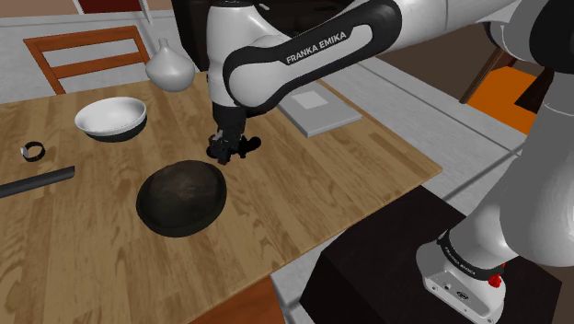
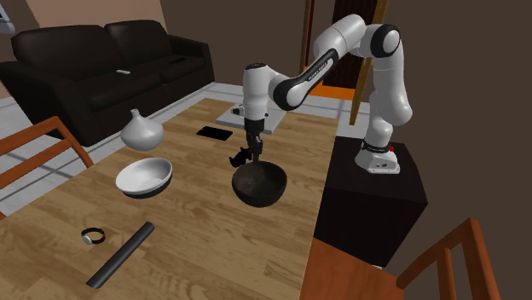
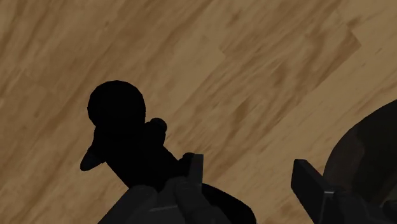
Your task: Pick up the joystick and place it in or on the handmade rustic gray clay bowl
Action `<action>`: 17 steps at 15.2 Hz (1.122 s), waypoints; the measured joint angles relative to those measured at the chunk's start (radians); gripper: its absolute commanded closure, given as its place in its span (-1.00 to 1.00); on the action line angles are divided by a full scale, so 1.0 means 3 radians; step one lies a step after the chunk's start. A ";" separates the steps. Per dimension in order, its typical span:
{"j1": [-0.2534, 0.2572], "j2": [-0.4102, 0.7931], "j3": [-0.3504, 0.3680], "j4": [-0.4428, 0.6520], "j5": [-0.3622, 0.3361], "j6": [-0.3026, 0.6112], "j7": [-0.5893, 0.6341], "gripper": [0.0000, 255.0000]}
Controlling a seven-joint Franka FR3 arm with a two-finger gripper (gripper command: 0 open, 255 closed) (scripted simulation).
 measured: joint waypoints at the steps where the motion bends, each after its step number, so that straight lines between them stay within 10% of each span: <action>1: -0.0057 0.0064 0.0018 0.0098 -0.0012 -0.0082 -0.0263 -1.00; 7: -0.0279 0.0704 0.0119 0.0983 -0.0271 -0.0665 -0.1932 -1.00; 17: -0.0275 0.0857 0.0106 0.0905 -0.0337 -0.0467 -0.2047 -1.00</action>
